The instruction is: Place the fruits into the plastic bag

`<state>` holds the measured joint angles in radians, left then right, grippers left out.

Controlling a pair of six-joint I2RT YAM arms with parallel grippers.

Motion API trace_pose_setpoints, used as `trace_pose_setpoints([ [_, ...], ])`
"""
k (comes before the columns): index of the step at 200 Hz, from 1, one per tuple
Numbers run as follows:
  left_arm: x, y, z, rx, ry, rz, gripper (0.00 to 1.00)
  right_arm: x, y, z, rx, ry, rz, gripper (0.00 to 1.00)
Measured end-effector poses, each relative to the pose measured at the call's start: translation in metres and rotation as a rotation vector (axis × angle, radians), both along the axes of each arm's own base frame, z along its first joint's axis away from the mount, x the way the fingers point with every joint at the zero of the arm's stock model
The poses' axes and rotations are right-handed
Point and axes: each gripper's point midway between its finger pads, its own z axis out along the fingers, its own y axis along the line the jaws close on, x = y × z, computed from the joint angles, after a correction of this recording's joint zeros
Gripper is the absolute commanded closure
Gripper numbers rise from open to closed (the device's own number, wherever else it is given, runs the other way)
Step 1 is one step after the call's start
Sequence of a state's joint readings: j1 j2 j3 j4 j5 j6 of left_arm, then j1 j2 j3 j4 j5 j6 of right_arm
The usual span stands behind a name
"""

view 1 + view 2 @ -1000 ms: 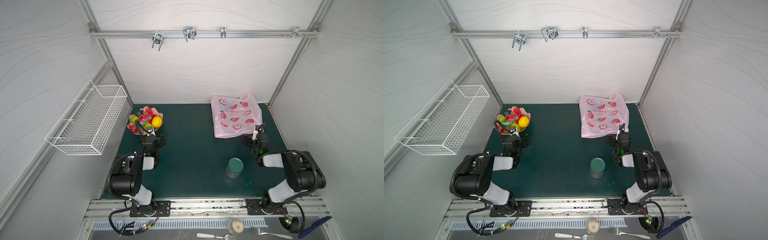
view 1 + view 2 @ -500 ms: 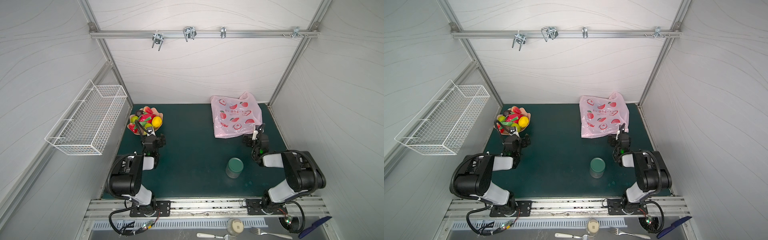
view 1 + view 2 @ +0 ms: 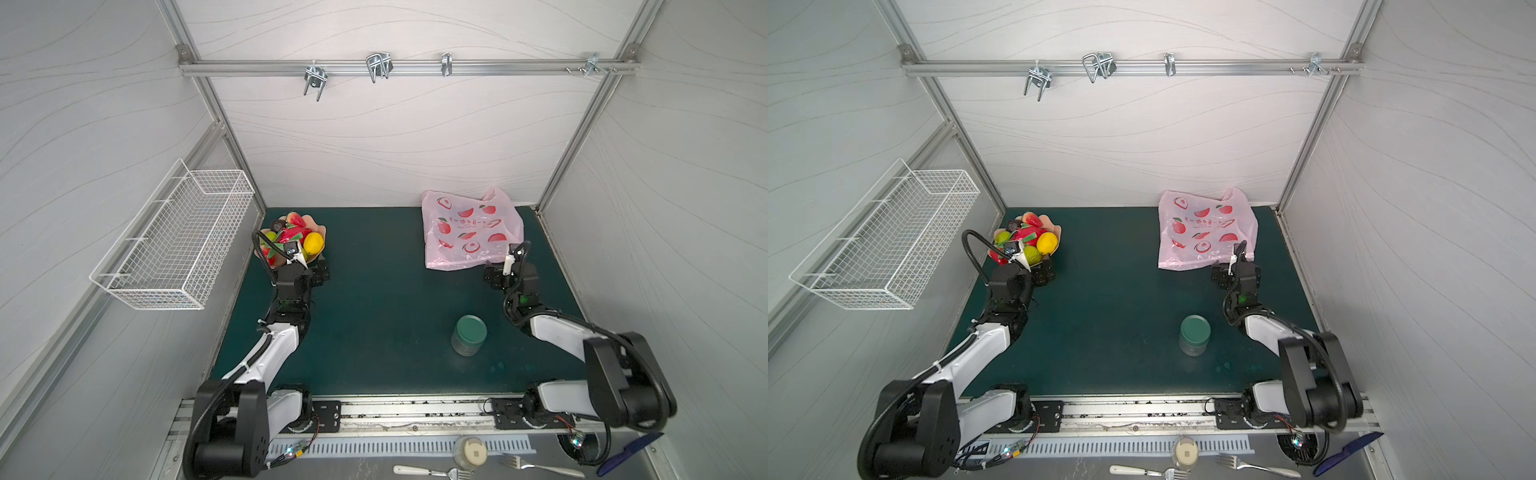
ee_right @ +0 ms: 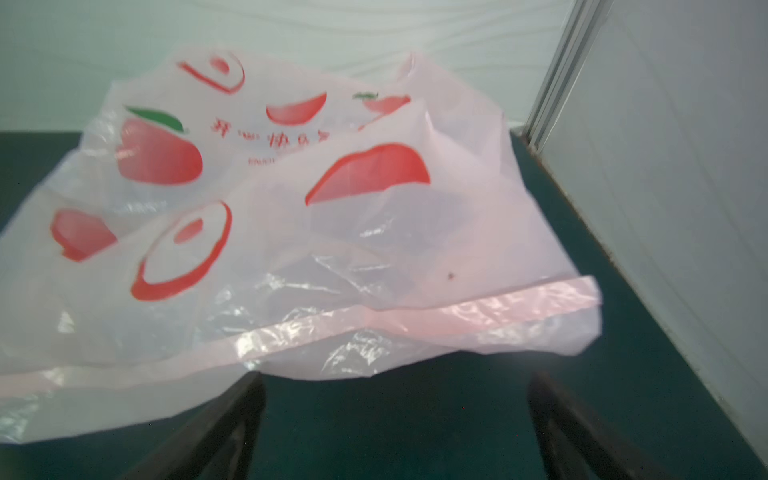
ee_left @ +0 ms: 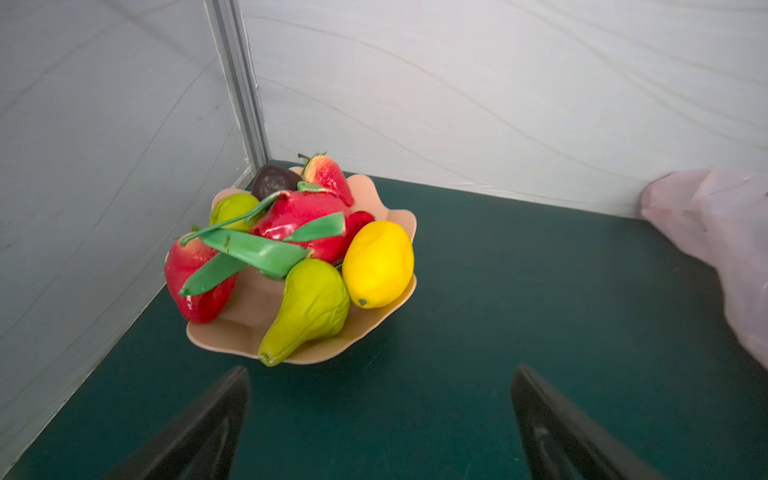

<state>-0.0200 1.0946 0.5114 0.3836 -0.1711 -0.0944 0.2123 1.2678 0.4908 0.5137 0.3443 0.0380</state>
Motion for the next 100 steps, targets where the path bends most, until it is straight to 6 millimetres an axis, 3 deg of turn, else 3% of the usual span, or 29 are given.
trace_pose_setpoints([
  [23,-0.006,-0.012,0.027,-0.059,-0.001,-0.031,0.0,-0.012,0.0,0.045,0.093,-0.047,-0.014,0.01],
  [45,-0.017,-0.026,0.038,-0.128,0.023,-0.075,0.0,-0.026,0.006,0.067,0.232,-0.026,-0.004,0.01],
  [68,-0.027,-0.04,0.04,-0.208,0.083,-0.124,0.0,-0.041,0.02,0.07,0.391,0.057,0.03,0.01],
  [100,-0.04,-0.064,0.04,-0.297,0.171,-0.208,0.01,-0.061,0.036,0.047,0.635,0.226,0.048,0.01],
])
